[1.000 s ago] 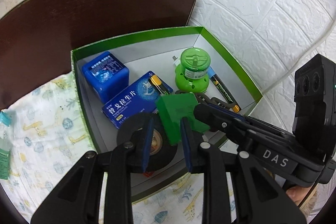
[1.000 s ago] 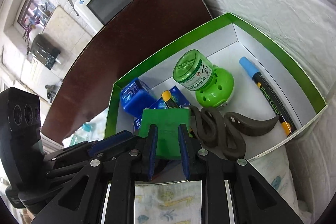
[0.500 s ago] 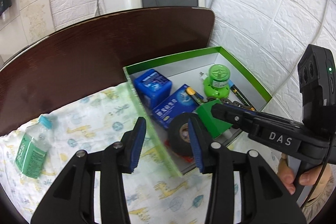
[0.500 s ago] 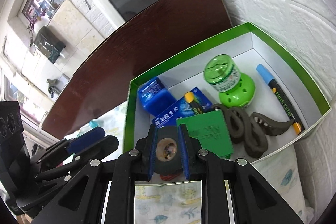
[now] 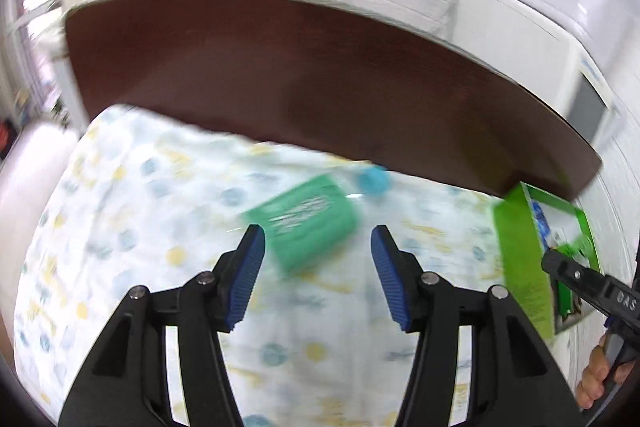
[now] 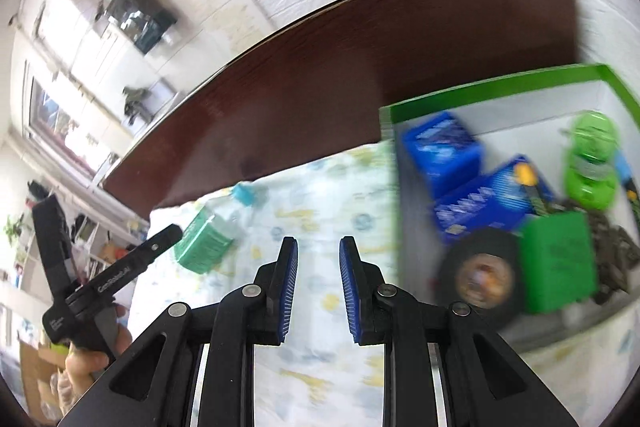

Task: Organize rigid objects
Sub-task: 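Move the right gripper to the blue-capped green-labelled water bottle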

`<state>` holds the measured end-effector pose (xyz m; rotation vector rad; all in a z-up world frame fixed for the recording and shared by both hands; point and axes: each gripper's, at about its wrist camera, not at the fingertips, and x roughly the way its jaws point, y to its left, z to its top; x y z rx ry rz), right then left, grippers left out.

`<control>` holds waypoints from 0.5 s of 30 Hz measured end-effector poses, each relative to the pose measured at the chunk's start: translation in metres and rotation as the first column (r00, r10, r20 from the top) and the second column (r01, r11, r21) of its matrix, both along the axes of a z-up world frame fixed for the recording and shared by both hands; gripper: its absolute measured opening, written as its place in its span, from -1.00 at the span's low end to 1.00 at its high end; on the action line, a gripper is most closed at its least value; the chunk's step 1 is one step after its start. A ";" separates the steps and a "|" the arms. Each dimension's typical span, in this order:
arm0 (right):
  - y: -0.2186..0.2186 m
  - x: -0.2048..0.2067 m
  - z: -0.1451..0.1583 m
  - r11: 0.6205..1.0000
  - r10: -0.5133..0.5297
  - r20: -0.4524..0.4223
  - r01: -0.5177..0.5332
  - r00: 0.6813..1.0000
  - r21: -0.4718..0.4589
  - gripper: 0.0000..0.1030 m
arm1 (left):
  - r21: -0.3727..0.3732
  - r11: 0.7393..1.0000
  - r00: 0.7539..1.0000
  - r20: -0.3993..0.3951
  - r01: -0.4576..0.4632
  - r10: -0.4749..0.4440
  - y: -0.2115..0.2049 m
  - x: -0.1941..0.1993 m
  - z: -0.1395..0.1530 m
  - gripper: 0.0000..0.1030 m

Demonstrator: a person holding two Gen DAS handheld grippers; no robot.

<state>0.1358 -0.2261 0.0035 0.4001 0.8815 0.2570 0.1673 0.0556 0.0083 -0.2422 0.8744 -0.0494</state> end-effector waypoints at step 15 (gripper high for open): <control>0.113 0.121 -0.054 0.997 0.073 -0.037 -0.072 0.997 0.003 -0.35 | -0.139 0.990 0.992 -0.127 -0.006 -0.012 0.039 0.039 -0.034 0.02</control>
